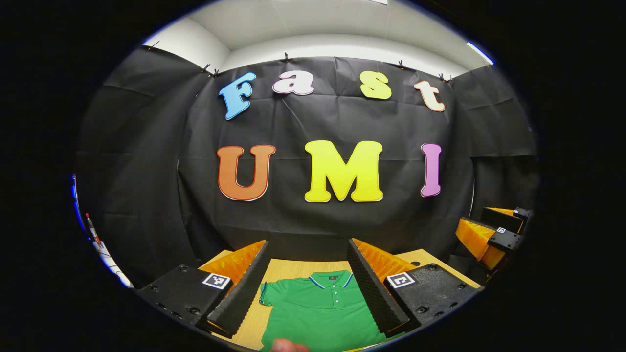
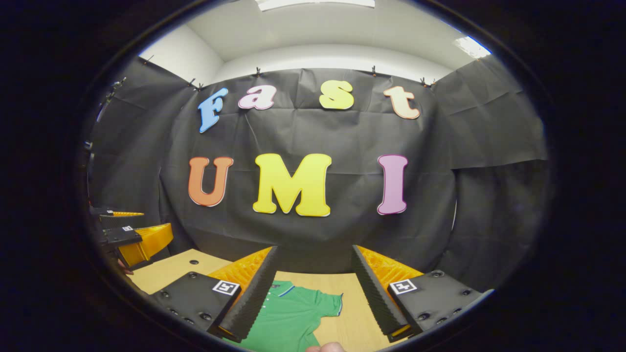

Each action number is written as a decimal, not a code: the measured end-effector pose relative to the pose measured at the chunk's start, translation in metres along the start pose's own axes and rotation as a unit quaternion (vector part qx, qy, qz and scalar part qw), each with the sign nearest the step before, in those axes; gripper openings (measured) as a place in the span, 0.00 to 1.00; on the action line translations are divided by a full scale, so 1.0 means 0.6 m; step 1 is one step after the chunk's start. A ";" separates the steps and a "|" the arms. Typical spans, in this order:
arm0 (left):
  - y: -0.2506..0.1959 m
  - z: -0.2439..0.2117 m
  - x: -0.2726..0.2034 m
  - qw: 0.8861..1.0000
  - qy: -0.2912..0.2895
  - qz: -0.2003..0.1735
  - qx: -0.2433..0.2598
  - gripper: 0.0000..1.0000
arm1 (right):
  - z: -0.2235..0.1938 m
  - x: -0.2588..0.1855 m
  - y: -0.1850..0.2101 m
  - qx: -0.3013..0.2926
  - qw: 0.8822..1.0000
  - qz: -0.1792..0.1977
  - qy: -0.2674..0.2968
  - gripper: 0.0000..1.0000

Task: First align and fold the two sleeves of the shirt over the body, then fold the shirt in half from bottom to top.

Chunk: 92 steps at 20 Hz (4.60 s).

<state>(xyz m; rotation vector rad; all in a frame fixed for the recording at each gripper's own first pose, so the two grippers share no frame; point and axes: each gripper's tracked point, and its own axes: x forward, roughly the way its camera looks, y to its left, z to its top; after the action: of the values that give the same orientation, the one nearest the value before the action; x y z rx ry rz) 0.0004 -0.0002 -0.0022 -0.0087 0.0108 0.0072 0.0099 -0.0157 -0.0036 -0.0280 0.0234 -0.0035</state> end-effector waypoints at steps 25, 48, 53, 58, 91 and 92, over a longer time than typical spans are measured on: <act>-0.038 -0.037 0.063 1.000 0.023 0.003 -0.007 1.00 | -0.414 0.318 -0.155 0.058 0.953 -0.001 0.299 0.94; -0.009 -0.073 0.087 0.996 0.062 0.060 -0.014 1.00 | -0.678 0.452 -0.152 0.030 0.885 0.001 0.465 0.01; 0.024 -0.078 0.077 0.995 0.065 0.081 -0.010 1.00 | -0.604 0.446 -0.146 0.054 0.897 -0.001 0.438 0.02; 0.067 -0.084 0.061 0.992 0.070 0.101 -0.016 1.00 | -0.520 0.452 -0.075 0.081 0.906 0.004 0.416 0.02; 0.234 -0.272 0.076 0.970 0.232 0.006 -0.074 1.00 | -0.202 0.133 0.151 0.025 0.955 0.132 0.264 0.89; 0.227 -0.286 0.095 0.967 0.242 -0.009 -0.076 0.99 | -0.190 0.112 0.141 0.026 0.954 0.140 0.264 0.90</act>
<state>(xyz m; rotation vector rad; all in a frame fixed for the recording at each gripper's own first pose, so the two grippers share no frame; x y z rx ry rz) 0.0546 0.1352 -0.1756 -0.1643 0.4989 -0.0128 0.0747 0.0655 -0.1217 0.0292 0.5632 0.2733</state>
